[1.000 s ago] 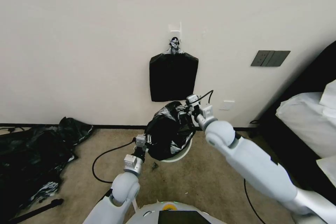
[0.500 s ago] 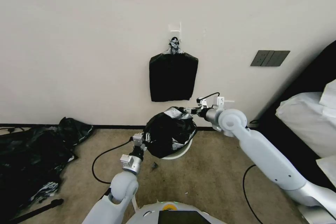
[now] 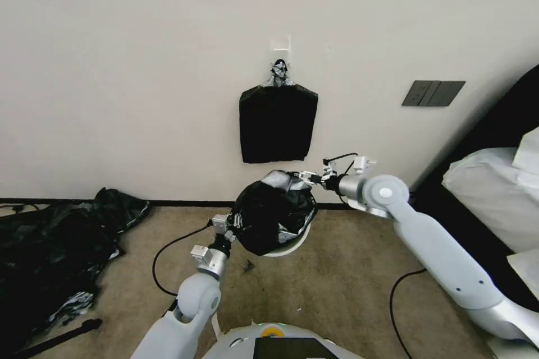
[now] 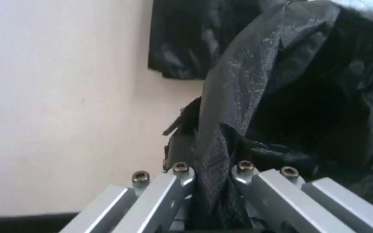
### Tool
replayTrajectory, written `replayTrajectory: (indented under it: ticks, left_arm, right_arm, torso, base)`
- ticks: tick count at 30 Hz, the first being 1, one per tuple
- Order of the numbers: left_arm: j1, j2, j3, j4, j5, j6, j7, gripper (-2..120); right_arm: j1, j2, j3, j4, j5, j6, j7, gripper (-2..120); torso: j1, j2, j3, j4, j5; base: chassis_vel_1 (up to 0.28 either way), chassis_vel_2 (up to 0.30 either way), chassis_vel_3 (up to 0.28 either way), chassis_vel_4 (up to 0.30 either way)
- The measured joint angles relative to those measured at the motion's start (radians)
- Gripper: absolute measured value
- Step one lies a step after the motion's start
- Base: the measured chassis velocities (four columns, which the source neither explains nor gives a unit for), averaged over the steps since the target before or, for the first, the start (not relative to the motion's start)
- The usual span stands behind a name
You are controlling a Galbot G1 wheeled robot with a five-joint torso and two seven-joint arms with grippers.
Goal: Place a trash bag onto the trash bin.
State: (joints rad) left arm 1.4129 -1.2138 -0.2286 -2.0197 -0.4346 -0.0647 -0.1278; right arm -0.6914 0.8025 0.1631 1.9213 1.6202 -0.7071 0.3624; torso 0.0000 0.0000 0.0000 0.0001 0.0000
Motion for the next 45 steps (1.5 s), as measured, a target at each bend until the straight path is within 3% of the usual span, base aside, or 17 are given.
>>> replayTrajectory:
  ticks: [7,12,15,16,17,22,27,29,33,45]
  left_arm:
    - [-0.013,-0.004,0.005,0.024,-0.039,0.018,0.001,2]
    - [-0.016,-0.002,0.004,0.025,-0.054,0.033,-0.007,2]
    - [-0.02,0.006,0.003,0.025,-0.052,0.038,-0.023,2]
    - [-0.02,0.006,0.003,0.025,-0.052,0.038,-0.023,2]
    - [-0.022,0.006,0.003,0.023,-0.046,0.04,-0.03,2]
    - [-0.038,0.011,0.01,0.012,-0.004,0.051,-0.046,2]
    - [-0.039,0.016,0.015,-0.004,0.043,0.054,-0.049,2]
    - [-0.039,0.016,0.015,-0.004,0.043,0.054,-0.049,2]
    - [-0.033,0.02,0.017,-0.016,0.054,0.059,-0.049,2]
    - [-0.031,0.015,0.026,-0.021,0.058,0.06,-0.048,2]
  right_arm:
    - [-0.036,-0.032,0.047,0.014,-0.073,0.016,-0.125,100]
    - [-0.081,-0.044,0.085,0.035,-0.217,0.113,-0.261,100]
    - [-0.15,-0.081,0.112,0.139,-0.426,0.174,-0.412,100]
    - [-0.15,-0.081,0.112,0.139,-0.426,0.174,-0.412,100]
    - [-0.182,-0.096,0.107,0.199,-0.524,0.184,-0.441,100]
    - [-0.215,-0.103,0.022,0.313,-0.815,0.21,-0.454,100]
    - [-0.202,-0.086,-0.037,0.322,-1.089,0.235,-0.482,93]
    - [-0.202,-0.086,-0.037,0.322,-1.089,0.235,-0.482,93]
    - [-0.216,-0.102,-0.04,0.332,-1.271,0.247,-0.573,72]
    - [-0.219,-0.108,-0.041,0.323,-1.299,0.247,-0.6,30]
  torso:
    - [0.0,0.0,0.0,-0.0001,0.0]
    - [0.0,0.0,0.0,0.0001,0.0002]
    - [0.0,0.0,0.0,-0.0002,-0.0001]
    - [0.0,0.0,0.0,-0.0002,-0.0001]
    - [0.0,0.0,0.0,-0.0003,-0.0002]
    - [0.0,0.0,0.0,-0.0001,-0.0003]
    - [0.0,0.0,0.0,0.0001,0.0001]
    - [0.0,0.0,0.0,0.0001,0.0001]
    - [0.0,0.0,0.0,-0.0001,-0.0001]
    - [0.0,0.0,0.0,-0.0001,0.0]
  base:
    - [0.0,0.0,0.0,0.0]
    - [0.0,0.0,0.0,0.0]
    - [0.0,0.0,0.0,0.0]
    - [0.0,0.0,0.0,0.0]
    - [0.0,0.0,0.0,0.0]
    - [0.0,0.0,0.0,0.0]
    - [0.0,0.0,0.0,0.0]
    - [0.0,0.0,0.0,0.0]
    - [0.0,0.0,0.0,0.0]
    - [0.0,0.0,0.0,0.0]
